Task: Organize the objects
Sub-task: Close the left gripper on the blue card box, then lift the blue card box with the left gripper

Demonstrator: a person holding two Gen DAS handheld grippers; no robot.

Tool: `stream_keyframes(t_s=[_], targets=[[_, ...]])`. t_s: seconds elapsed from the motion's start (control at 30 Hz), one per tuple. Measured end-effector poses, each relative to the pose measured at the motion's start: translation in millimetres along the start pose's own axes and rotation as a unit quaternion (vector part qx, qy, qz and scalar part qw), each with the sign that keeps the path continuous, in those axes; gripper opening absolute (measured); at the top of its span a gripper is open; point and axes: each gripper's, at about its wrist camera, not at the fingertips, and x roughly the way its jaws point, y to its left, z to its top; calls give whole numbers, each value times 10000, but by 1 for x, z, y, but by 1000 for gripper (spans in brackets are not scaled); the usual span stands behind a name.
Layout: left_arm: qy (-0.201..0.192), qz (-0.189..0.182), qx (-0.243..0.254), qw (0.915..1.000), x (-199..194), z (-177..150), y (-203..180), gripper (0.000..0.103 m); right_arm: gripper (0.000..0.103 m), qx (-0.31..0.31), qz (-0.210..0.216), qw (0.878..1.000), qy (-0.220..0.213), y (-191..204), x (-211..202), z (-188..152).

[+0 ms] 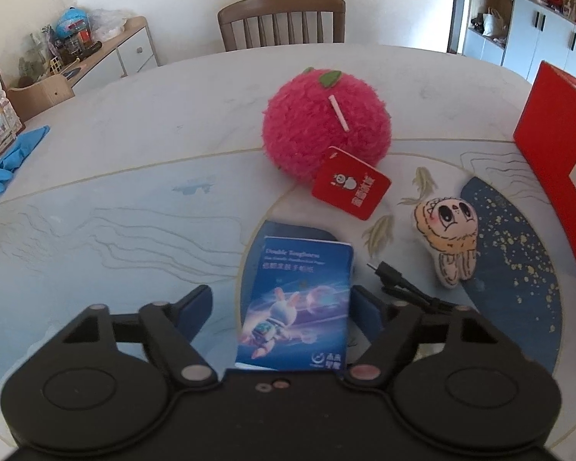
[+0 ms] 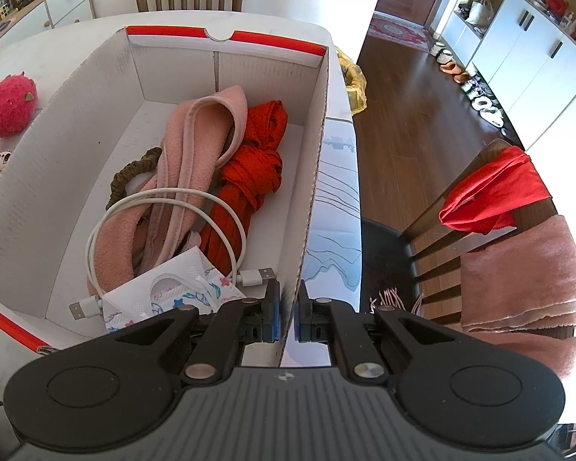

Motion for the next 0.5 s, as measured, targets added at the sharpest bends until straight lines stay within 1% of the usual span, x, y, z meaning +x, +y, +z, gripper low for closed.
stream_keyframes(t_s=[0.03, 0.1, 0.13, 0.17, 0.27, 0.4, 0.5], targets=[[5, -18, -22, 10000, 0, 0, 0, 72, 7, 6, -1, 10000, 2, 0, 0, 0], [-7, -62, -59, 10000, -2, 0, 0, 61, 7, -6, -4, 10000, 0, 0, 0, 0], [-2, -96, -72, 9999, -2, 0, 0, 53, 7, -9, -8, 10000, -2, -1, 0, 0], [0, -129, -90, 9999, -3, 0, 1, 50, 7, -9, -6, 10000, -1, -1, 0, 0], [-31, -165, -146, 9998, -7, -1, 1, 48, 7, -4, 0, 10000, -3, -1, 0, 0], [-10, -95, -188, 9998, -14, 1, 1, 48, 7, -14, -6, 10000, -8, 0, 0, 0], [-11, -109, -230, 9997, -21, 3, 1, 48, 6, -5, -2, 10000, -14, -1, 0, 0]])
